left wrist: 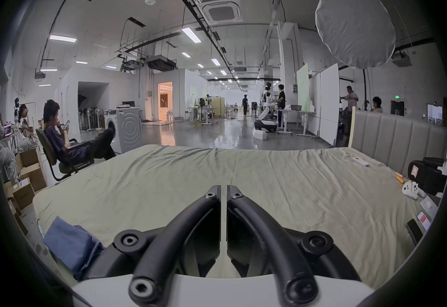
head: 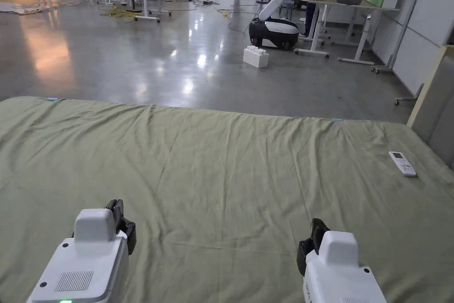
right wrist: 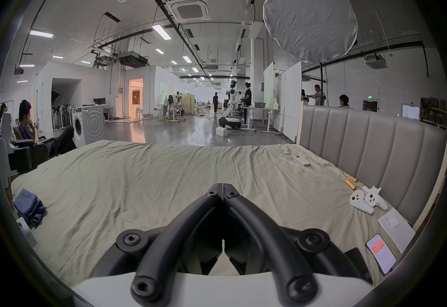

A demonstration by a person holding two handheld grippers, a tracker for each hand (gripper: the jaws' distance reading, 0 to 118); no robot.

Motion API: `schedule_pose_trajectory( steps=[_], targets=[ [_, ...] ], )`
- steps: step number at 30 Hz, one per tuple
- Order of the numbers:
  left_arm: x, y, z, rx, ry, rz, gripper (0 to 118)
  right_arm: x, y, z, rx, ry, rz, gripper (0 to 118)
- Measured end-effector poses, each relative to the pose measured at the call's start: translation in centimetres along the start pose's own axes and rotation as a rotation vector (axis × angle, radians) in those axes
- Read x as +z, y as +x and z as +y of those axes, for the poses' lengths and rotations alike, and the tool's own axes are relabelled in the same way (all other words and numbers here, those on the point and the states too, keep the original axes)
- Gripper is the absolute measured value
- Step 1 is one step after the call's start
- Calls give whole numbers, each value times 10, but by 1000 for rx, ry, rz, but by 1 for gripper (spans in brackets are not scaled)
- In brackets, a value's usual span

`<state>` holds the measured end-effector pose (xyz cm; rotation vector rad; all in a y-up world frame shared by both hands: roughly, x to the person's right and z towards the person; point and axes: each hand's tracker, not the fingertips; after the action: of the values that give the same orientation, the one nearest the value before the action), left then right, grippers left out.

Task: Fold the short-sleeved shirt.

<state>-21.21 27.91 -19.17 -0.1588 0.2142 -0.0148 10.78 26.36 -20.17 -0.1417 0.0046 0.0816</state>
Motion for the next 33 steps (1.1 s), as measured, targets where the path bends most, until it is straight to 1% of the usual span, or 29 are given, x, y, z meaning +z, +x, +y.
schedule_pose_trajectory(
  steps=[10,15,16,17,18,19,20,21,23,24,25,26,27,33],
  targets=[
    [2,4,4,-22,15,-1,4,3,4,2,-3,1,0,1],
    [1,6,5,-20,12,-9,5,1,8,0,-20,-12,8,1],
    [2,6,5,-18,13,-11,13,1,8,-1,-23,-13,4,11],
    [3,7,4,-17,18,-11,23,1,8,-2,-20,-5,3,30],
    [3,7,3,-19,18,-11,39,1,8,-2,-14,0,1,52],
    [2,7,3,-22,15,-10,60,0,8,-2,-14,-5,1,75],
    [2,7,2,-22,12,-8,70,0,8,-2,-19,-5,0,82],
    [3,7,1,-24,16,-3,75,0,8,-3,-21,3,-4,82],
    [4,7,1,-33,30,12,80,0,7,-2,-16,10,-11,85],
    [4,7,1,-38,34,20,84,0,7,-2,-12,10,-16,91],
    [4,6,1,-41,34,25,92,-1,6,-2,-10,8,-20,98],
    [4,6,1,-42,30,29,98,-1,6,-2,-11,10,-21,102],
    [3,5,1,-43,27,33,101,-1,6,-2,-13,11,-17,104],
    [3,0,3,-34,31,37,103,-2,4,4,-15,6,-1,108]
  ],
)
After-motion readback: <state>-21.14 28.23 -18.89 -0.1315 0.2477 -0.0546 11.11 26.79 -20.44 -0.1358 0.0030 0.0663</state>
